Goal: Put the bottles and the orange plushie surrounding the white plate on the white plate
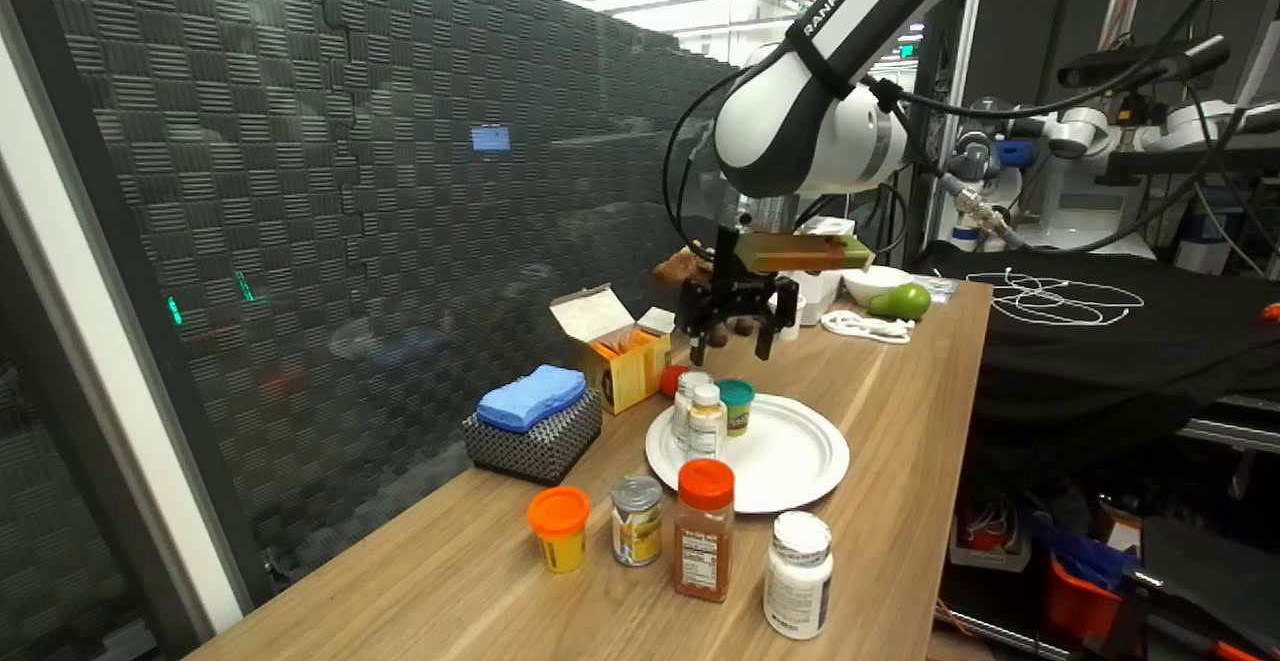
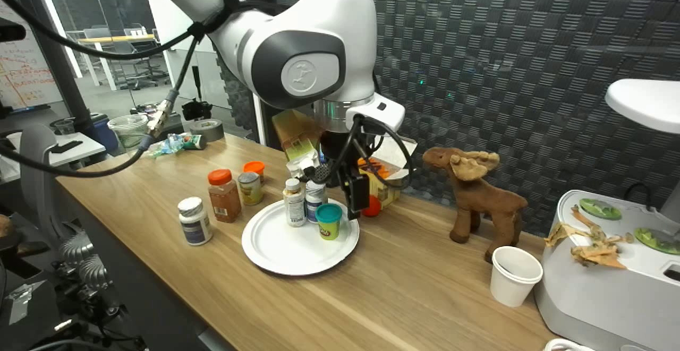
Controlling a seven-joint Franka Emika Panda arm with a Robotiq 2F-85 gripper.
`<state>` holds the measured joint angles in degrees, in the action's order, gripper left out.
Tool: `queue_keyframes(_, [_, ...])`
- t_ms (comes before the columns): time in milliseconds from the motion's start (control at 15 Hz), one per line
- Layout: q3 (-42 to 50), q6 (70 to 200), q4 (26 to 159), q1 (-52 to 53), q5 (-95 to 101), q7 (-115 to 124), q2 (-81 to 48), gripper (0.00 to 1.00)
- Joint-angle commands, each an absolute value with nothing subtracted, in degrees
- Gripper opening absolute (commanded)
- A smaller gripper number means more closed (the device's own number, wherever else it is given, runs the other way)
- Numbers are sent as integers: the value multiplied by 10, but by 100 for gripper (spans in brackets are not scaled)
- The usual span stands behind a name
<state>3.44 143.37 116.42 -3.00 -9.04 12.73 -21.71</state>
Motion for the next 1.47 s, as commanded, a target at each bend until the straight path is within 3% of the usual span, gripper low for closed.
queue_keyframes(0, [52, 1428, 1136, -27, -73, 143, -210, 100])
queue_keyframes(1400, [23, 1355, 935, -38, -74, 59, -387, 100])
